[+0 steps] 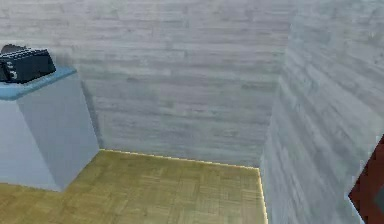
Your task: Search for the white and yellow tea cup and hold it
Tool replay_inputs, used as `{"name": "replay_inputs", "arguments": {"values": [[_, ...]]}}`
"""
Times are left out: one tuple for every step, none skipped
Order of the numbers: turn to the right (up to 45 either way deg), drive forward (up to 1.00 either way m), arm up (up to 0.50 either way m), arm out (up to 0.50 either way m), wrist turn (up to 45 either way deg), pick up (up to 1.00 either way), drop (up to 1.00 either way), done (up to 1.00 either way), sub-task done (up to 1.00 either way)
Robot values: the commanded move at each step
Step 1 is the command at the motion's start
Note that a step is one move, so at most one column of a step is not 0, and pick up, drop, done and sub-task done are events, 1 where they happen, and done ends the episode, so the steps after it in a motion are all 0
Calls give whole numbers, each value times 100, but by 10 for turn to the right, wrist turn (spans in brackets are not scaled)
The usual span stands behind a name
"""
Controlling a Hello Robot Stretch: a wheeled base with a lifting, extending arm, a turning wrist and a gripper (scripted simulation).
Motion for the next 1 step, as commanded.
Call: {"name": "replay_inputs", "arguments": {"values": [[-450,0,0,0,0,0,0,0,0]]}}
